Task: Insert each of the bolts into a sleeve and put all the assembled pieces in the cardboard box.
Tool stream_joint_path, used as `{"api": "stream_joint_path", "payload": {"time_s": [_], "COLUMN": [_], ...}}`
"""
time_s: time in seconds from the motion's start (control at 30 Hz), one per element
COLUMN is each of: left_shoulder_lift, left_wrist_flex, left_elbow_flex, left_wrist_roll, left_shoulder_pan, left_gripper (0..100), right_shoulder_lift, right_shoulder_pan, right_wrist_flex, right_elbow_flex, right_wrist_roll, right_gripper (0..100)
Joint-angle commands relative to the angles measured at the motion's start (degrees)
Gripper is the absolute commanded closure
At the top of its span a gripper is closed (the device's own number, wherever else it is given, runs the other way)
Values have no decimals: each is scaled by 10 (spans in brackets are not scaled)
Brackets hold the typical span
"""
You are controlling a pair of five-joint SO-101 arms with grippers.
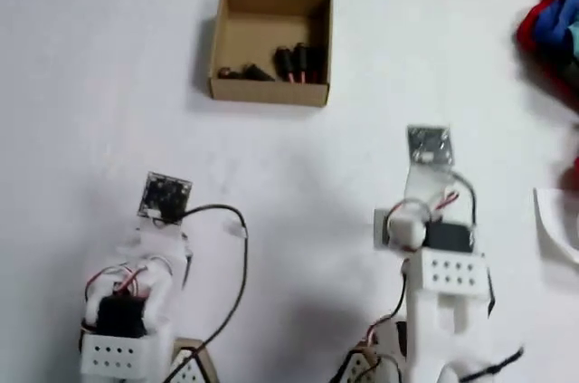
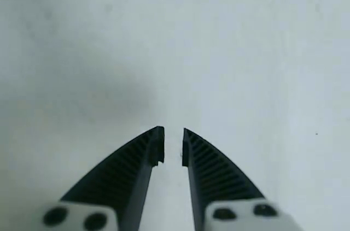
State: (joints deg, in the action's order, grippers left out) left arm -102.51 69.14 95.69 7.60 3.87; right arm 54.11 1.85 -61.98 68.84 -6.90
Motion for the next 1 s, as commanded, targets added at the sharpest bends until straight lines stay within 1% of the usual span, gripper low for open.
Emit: {"api": "stream_joint_path", "payload": {"time_s": [0.0,0.23,0.33,0.43,0.5,0.6,0.97], "left_shoulder_lift": [-8,-9,-9,-9,-9,-9,-9], "left_wrist_flex": [40,40,40,40,40,40,40], "left_elbow_flex": [14,14,14,14,14,14,14], "left_wrist_roll": [-4,-4,-4,-4,-4,-4,-4], "left_shoulder_pan": [-3,-3,-3,-3,-3,-3,-3], "left_gripper": [973,974,974,974,974,974,974], "right_shoulder_lift": [84,269,359,446,493,484,476], "right_shoulder_pan": [-4,-3,7,13,11,8,11], "right_wrist_flex": [30,23,-19,-35,-67,-102,-99], "right_elbow_flex": [78,239,256,286,281,281,281], "right_wrist_roll": [-14,-8,11,13,13,13,13], "right_gripper": [946,947,947,950,948,947,950]}}
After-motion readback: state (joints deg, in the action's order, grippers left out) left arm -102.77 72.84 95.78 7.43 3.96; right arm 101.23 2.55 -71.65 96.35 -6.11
